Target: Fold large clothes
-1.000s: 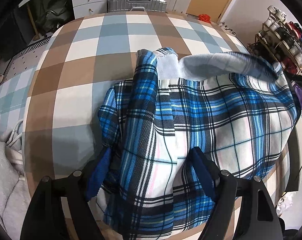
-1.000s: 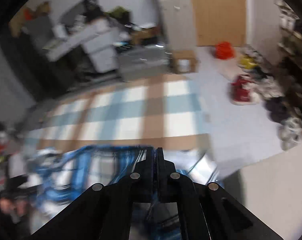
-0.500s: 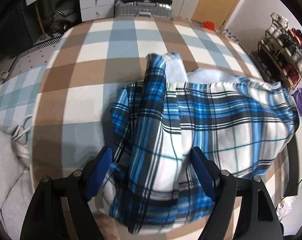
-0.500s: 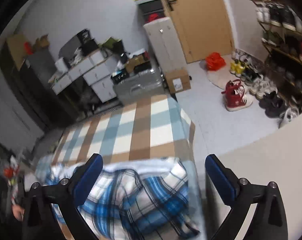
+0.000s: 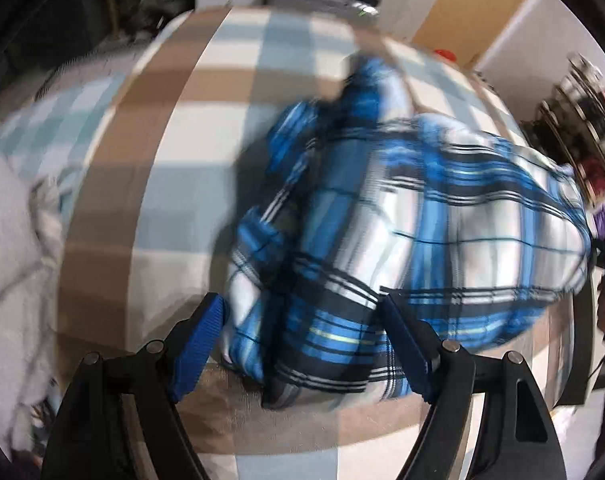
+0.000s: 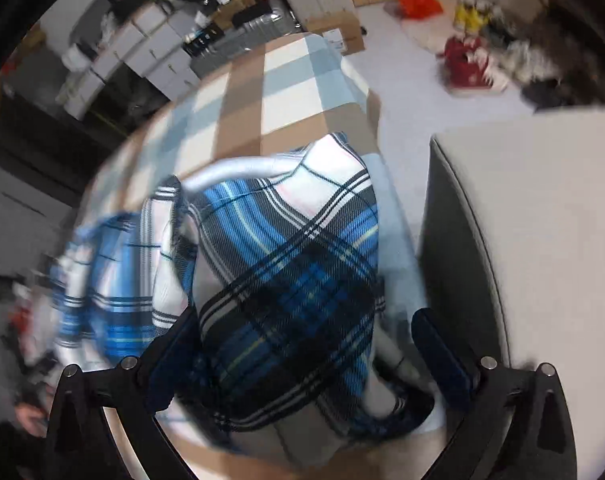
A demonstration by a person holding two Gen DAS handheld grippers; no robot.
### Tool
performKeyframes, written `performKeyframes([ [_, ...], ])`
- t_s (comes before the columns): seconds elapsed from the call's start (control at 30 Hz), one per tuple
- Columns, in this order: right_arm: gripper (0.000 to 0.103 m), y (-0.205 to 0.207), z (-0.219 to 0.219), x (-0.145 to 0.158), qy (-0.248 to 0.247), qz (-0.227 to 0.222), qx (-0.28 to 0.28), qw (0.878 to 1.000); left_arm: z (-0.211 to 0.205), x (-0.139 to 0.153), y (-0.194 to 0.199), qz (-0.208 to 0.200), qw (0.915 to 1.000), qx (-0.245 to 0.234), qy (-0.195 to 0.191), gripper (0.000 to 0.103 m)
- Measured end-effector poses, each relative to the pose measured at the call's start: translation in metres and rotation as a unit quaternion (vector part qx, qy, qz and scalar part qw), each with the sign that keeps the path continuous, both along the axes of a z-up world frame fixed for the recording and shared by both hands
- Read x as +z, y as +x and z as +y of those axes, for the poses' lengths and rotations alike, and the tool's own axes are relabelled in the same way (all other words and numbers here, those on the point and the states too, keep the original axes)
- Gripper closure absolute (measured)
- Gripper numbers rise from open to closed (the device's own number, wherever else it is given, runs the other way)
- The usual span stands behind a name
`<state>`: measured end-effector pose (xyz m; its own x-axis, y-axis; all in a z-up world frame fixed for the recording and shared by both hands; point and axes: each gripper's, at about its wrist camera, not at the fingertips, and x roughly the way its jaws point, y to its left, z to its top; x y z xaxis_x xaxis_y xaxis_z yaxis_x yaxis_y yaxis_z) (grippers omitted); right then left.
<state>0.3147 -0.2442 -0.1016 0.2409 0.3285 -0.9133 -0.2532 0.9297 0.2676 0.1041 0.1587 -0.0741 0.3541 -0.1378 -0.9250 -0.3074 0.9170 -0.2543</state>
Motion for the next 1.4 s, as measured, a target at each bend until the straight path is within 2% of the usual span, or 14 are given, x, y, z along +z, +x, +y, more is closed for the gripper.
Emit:
performKeyframes([
  [0.1,0.000,-0.002,0.006,-0.002,-0.019,-0.003,0.005,1.000,0.002,-0.004,0.006,-0.007,0.9998,0.019,-0.003,0.021],
  [0.13,0.007,-0.003,0.007,-0.001,-0.014,-0.004,0.012,1.000,-0.001,-0.004,0.009,-0.008,0.9997,0.023,0.004,0.021],
  [0.2,0.041,-0.007,0.009,-0.002,0.024,0.022,0.031,0.999,-0.005,-0.005,0.010,-0.022,0.9993,0.031,0.003,0.022],
  [0.23,0.041,-0.009,0.012,-0.004,0.013,0.022,0.028,0.999,-0.010,-0.005,0.012,-0.031,0.9992,0.027,-0.001,0.025],
  [0.3,0.051,-0.010,0.014,-0.006,0.014,0.022,0.028,0.999,-0.018,-0.003,0.014,-0.035,0.9993,0.011,-0.005,0.054],
  [0.33,0.060,-0.010,0.011,-0.006,0.024,0.023,0.018,0.999,-0.021,-0.004,0.016,-0.030,0.9993,0.006,-0.021,0.079],
  [0.37,0.069,-0.010,0.008,-0.007,0.043,0.028,0.010,0.999,-0.019,-0.005,0.018,-0.026,0.9990,0.008,-0.037,0.090],
  [0.43,0.083,-0.013,-0.002,-0.005,0.065,0.028,-0.016,0.997,-0.011,-0.005,0.018,-0.022,0.9981,0.012,-0.057,0.094],
  [0.6,0.089,-0.026,-0.009,0.010,0.095,0.007,-0.034,0.995,0.005,0.001,0.011,-0.016,0.9971,-0.007,-0.074,0.097],
  [0.83,0.091,-0.082,-0.019,0.021,0.143,0.042,-0.021,0.989,0.025,0.010,-0.030,0.007,0.9955,-0.020,-0.092,0.098],
  [1.03,0.091,-0.144,-0.038,0.005,0.198,0.081,-0.015,0.977,0.048,0.018,-0.076,0.014,0.9921,-0.053,-0.113,0.098],
  [1.2,0.091,-0.159,-0.046,0.011,0.237,0.055,-0.019,0.970,0.061,0.017,-0.068,0.017,0.9927,-0.061,-0.102,0.096],
  [1.27,0.091,-0.152,-0.053,0.011,0.263,0.042,-0.047,0.963,0.059,0.018,-0.063,0.015,0.9928,-0.073,-0.094,0.093],
  [1.4,0.091,-0.133,-0.082,0.023,0.345,-0.003,-0.105,0.933,0.061,0.017,-0.063,0.014,0.9931,-0.054,-0.103,0.087],
])
